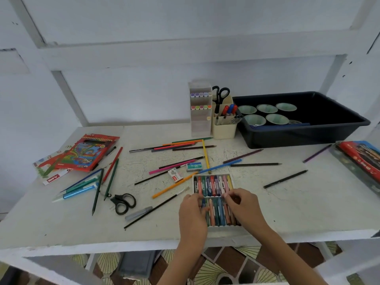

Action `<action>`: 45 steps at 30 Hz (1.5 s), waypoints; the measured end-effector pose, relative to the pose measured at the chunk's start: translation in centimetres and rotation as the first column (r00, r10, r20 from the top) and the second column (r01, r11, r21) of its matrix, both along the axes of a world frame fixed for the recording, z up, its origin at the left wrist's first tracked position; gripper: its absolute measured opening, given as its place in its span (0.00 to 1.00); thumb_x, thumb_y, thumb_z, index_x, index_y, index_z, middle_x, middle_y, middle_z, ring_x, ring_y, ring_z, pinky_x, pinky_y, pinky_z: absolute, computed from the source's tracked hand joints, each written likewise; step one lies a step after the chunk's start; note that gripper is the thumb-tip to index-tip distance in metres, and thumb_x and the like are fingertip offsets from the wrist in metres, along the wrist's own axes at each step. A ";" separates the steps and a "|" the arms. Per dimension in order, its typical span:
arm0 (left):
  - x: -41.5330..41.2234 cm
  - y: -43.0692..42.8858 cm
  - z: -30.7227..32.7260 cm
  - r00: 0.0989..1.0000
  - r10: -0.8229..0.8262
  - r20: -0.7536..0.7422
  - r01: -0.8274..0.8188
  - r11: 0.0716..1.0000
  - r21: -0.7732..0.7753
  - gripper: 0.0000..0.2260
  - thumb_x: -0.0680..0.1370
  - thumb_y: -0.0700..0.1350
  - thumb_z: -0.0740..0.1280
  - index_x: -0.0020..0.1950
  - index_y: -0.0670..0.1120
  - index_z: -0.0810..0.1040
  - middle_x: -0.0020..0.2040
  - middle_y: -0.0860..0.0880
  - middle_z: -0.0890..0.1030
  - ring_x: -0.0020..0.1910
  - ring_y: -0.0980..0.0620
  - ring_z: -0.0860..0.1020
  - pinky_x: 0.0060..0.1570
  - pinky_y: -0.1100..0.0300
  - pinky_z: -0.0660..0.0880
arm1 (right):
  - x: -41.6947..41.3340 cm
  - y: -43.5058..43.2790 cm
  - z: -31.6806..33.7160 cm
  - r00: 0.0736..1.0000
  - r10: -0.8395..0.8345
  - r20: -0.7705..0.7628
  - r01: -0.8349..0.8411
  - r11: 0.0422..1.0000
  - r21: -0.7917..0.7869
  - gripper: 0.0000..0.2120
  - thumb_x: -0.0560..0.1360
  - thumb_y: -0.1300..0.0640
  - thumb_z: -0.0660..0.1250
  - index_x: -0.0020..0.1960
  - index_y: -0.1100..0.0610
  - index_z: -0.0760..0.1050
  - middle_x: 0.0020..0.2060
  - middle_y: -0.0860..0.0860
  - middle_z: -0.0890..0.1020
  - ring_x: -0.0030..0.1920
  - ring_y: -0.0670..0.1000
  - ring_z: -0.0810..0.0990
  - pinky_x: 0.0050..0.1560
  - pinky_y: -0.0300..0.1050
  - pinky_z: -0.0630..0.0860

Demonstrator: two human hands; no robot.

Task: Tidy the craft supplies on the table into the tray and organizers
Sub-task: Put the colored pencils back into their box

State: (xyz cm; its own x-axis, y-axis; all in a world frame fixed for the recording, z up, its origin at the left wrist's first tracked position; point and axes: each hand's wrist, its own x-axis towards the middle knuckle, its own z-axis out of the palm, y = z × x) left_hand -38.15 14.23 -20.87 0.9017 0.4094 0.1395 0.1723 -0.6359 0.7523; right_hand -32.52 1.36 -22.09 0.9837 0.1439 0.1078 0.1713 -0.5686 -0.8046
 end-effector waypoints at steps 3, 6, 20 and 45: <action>-0.3 0.0 0.0 0.999 0.040 -0.001 -0.040 0.999 -0.004 0.07 0.75 0.37 0.68 0.52 0.45 0.79 0.44 0.51 0.75 0.40 0.58 0.73 0.37 0.73 0.68 | 0.1 -0.1 -0.2 1.000 0.022 0.018 -0.022 1.000 -0.003 0.05 0.76 0.57 0.66 0.41 0.52 0.77 0.37 0.47 0.79 0.38 0.40 0.75 0.36 0.26 0.68; -0.3 0.2 -0.2 0.997 0.071 -0.022 -0.071 0.997 -0.015 0.04 0.75 0.39 0.69 0.49 0.43 0.80 0.44 0.49 0.77 0.41 0.54 0.75 0.40 0.70 0.68 | 0.1 -0.2 -0.4 0.999 0.033 0.037 -0.033 0.999 -0.002 0.05 0.76 0.58 0.66 0.42 0.52 0.77 0.37 0.47 0.79 0.38 0.40 0.75 0.37 0.27 0.69; -0.9 -0.4 -0.4 0.985 0.022 -0.169 0.045 0.922 0.384 0.12 0.61 0.35 0.78 0.37 0.48 0.79 0.39 0.50 0.73 0.41 0.49 0.72 0.38 0.57 0.70 | -0.7 -0.7 -1.8 0.961 0.226 0.161 -0.205 0.969 -0.139 0.12 0.70 0.59 0.73 0.54 0.56 0.79 0.41 0.44 0.69 0.40 0.41 0.69 0.42 0.27 0.66; -3.0 16.2 -1.0 0.986 0.041 -0.161 0.034 0.899 0.437 0.06 0.75 0.44 0.70 0.49 0.44 0.83 0.45 0.48 0.80 0.43 0.49 0.78 0.45 0.57 0.72 | 0.5 5.4 0.8 0.946 0.291 0.142 -0.282 0.956 -0.078 0.11 0.74 0.66 0.67 0.44 0.49 0.77 0.41 0.45 0.78 0.41 0.41 0.76 0.41 0.33 0.73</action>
State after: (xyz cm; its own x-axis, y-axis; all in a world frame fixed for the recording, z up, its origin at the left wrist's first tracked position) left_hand -41.18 30.47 -21.91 0.9257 0.3438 0.1576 0.2704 -0.8930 0.3598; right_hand -31.97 6.77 -21.30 0.8730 0.4274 0.2348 0.4501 -0.5210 -0.7252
